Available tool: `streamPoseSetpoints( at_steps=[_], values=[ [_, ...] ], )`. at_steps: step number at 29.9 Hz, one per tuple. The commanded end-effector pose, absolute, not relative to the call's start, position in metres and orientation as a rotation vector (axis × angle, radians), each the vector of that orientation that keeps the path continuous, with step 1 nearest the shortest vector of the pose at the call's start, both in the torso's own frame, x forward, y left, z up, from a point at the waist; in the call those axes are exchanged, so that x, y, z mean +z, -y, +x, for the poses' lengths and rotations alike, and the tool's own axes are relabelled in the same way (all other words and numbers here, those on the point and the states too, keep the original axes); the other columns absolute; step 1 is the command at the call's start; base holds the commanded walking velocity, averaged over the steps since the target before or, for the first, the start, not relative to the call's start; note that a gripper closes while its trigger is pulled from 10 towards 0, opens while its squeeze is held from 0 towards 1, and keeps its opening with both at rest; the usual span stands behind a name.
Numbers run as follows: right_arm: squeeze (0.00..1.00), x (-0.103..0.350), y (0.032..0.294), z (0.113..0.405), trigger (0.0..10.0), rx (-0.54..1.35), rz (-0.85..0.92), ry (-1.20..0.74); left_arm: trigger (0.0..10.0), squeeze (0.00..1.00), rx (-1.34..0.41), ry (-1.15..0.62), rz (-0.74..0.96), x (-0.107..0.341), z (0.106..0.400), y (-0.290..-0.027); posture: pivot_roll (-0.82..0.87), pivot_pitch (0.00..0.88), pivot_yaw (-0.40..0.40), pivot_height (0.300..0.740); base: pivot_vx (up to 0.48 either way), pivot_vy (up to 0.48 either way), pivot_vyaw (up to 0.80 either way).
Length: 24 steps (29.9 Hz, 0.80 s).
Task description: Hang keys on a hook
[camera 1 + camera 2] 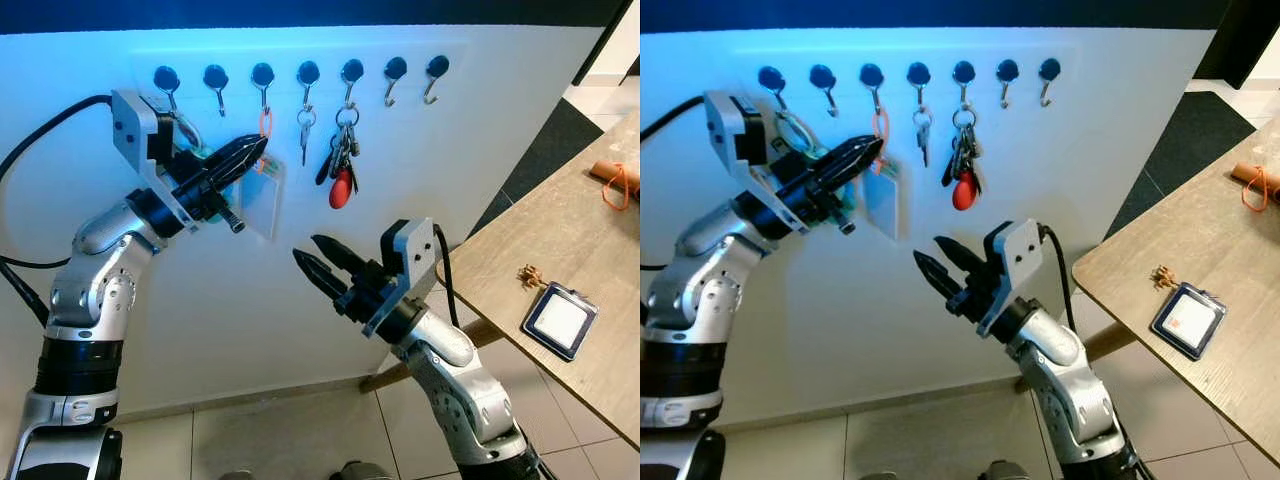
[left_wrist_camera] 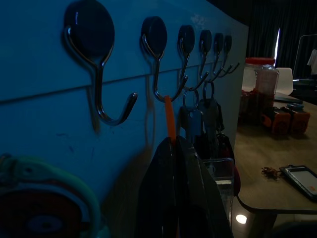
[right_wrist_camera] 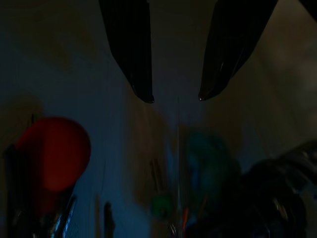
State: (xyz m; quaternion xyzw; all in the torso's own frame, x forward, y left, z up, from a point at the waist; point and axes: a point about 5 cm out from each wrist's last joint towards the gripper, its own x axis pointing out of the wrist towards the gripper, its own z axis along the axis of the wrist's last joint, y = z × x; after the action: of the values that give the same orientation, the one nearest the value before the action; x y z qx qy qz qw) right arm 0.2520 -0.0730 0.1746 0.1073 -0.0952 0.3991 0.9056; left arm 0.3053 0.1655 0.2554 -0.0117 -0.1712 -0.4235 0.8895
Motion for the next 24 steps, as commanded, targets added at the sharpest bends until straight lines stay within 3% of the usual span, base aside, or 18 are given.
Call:
streamPoseSetpoints(
  at_steps=[1, 10, 11, 12, 13, 14, 23, 24],
  values=[
    [0.00, 0.186, 0.076, 0.250, 10.0, 0.821, 0.239, 0.264, 10.0, 0.32, -0.886, 0.320, -0.035, 0.249, 0.307, -0.163, 0.03, 0.087, -0.034, 0.740, 0.000, 0.000, 0.00],
    [0.00, 0.209, 0.081, 0.253, 10.0, 0.780, 0.243, 0.383, 10.0, 0.27, -0.889, 0.325, -0.043, 0.250, 0.307, -0.164, 0.03, 0.088, -0.031, 0.740, 0.000, 0.000, 0.00],
    [0.00, 0.210, 0.082, 0.254, 10.0, 0.774, 0.242, 0.388, 10.0, 0.31, -0.892, 0.325, -0.048, 0.250, 0.307, -0.164, 0.03, 0.088, -0.031, 0.740, 0.000, 0.000, 0.00],
    [0.00, 0.211, 0.082, 0.254, 10.0, 0.770, 0.242, 0.392, 10.0, 0.63, -0.894, 0.325, -0.051, 0.250, 0.307, -0.164, 0.03, 0.088, -0.031, 0.740, 0.000, 0.000, 0.00],
    [0.00, 0.211, 0.082, 0.254, 10.0, 0.770, 0.242, 0.392, 10.0, 0.63, -0.894, 0.325, -0.051, 0.250, 0.307, -0.164, 0.03, 0.088, -0.031, 0.740, 0.000, 0.000, 0.00],
    [0.00, 0.212, 0.083, 0.255, 10.0, 0.766, 0.241, 0.396, 10.0, 1.00, -0.895, 0.324, -0.057, 0.250, 0.307, -0.164, 0.03, 0.087, -0.030, 0.740, 0.000, 0.000, 0.00],
    [0.00, 0.211, 0.084, 0.255, 10.0, 0.759, 0.239, 0.394, 10.0, 1.00, -0.887, 0.349, -0.060, 0.254, 0.307, -0.166, 0.03, 0.077, -0.028, 0.740, 0.000, 0.000, 0.00],
    [0.00, 0.211, 0.084, 0.255, 10.0, 0.758, 0.239, 0.394, 10.0, 0.22, -0.884, 0.355, -0.067, 0.255, 0.307, -0.167, 0.03, 0.075, -0.028, 0.740, 0.000, 0.000, 0.00]
  ],
)
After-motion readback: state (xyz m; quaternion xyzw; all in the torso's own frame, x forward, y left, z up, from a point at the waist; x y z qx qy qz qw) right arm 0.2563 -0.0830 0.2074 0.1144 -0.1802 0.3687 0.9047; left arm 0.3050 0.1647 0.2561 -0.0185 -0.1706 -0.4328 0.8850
